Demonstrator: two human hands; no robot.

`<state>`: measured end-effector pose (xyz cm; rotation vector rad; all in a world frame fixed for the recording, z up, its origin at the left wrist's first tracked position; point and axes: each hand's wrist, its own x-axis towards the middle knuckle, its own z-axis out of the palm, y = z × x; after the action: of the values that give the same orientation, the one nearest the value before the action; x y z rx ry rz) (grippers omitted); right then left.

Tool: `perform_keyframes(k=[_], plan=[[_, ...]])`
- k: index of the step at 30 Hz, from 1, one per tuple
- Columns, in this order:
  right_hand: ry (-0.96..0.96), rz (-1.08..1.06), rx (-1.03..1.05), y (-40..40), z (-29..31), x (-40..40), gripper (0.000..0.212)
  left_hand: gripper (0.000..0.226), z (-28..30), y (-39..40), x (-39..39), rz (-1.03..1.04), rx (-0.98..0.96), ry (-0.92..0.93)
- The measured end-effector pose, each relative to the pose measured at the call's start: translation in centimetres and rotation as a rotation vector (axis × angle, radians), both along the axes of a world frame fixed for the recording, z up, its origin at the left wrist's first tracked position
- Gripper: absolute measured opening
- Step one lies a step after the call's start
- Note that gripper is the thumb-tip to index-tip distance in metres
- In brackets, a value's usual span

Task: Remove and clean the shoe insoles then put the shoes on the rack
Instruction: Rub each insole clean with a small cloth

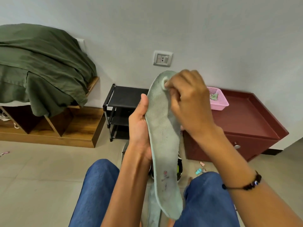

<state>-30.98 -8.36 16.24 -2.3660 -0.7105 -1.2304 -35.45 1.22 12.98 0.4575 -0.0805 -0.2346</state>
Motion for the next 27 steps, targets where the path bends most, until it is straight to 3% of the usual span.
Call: perform_keyframes(k=[6,11,15,18,23,27], plan=[[0.057,-0.030,0.269,-2.0,1.9,0.9,0.010,0.066,0.3,0.2,-0.1,-0.020,0.094,-0.022],[0.083,0.153,0.103,0.6,-1.1,-4.3,0.010,0.068,-0.1,0.3,0.5,0.022,-0.030,0.016],[0.080,0.098,-0.067,0.1,-2.7,-2.7,0.007,0.068,-0.3,0.2,0.4,0.045,-0.006,0.012],[0.091,0.011,-0.021,-1.1,-2.0,-0.2,0.007,0.061,-0.5,0.1,0.5,0.065,0.042,0.035],[0.127,-0.052,0.230,-2.7,-0.1,0.3,0.011,0.068,-0.3,0.4,0.3,0.010,0.098,-0.002],[0.150,0.139,0.072,-0.2,-1.8,-3.7,0.010,0.069,-0.5,0.1,0.6,0.082,0.013,0.015]])
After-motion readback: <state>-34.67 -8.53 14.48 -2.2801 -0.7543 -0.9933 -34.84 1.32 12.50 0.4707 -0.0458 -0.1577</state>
